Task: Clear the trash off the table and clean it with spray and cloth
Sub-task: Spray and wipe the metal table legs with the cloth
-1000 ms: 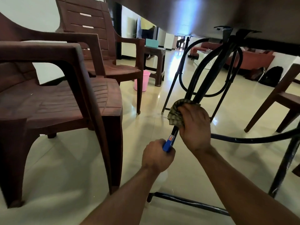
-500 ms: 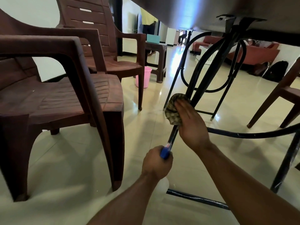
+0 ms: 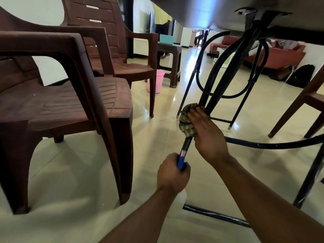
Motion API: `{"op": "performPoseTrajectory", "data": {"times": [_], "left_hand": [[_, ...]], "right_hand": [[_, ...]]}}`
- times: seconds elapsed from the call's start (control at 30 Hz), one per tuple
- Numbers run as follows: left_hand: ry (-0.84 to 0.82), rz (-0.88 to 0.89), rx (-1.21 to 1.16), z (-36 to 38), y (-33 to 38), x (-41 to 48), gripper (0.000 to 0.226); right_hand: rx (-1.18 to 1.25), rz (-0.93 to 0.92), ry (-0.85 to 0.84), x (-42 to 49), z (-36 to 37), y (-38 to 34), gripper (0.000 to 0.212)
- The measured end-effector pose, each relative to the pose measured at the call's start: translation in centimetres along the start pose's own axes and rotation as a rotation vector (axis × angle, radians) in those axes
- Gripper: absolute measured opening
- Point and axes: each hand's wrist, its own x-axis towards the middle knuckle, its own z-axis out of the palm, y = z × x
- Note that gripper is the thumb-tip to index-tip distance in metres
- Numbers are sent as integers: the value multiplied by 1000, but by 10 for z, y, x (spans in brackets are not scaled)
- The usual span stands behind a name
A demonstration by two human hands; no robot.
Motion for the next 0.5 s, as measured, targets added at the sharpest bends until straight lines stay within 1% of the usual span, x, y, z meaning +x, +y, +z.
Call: {"op": "performPoseTrajectory", "data": {"times": [0.07, 0.13, 0.2, 0.23, 0.27, 0.3, 0.33, 0.4, 0.43, 0.47, 0.5], "left_hand": [[-22, -1, -18, -1, 1, 0, 16], [-34, -47, -17, -4, -6, -5, 17], [-71, -55, 37, -4, -23, -14, 16], [-97, -45, 58, -3, -33, -20, 16], [-125, -47, 70, -4, -40, -26, 14], [-150, -56, 76, -4, -48, -31, 11], [-170, -78, 88, -5, -54, -34, 9], [-181, -107, 94, -9, -60, -35, 13], [-169, -109, 77, -9, -63, -33, 18], [-143, -108, 60, -9, -64, -31, 22], [-122, -101, 49, -7, -64, -29, 23]], "right_hand": [[-45, 31, -9, -8, 7, -4, 78], [-22, 6, -112, -31, 20, -7, 79], [-8, -157, -294, -59, 33, -5, 78], [-48, -258, -366, -69, 35, -4, 77], [-106, -322, -378, -71, 34, -2, 76], [-152, -329, -330, -64, 32, 0, 76], [-184, -270, -256, -54, 28, 0, 77], [-226, -61, -68, -28, 16, -2, 72], [-233, 13, -1, -17, 11, -2, 68], [-230, 48, 34, -13, 11, -2, 66], [-224, 38, 42, -16, 14, -2, 66]]}}
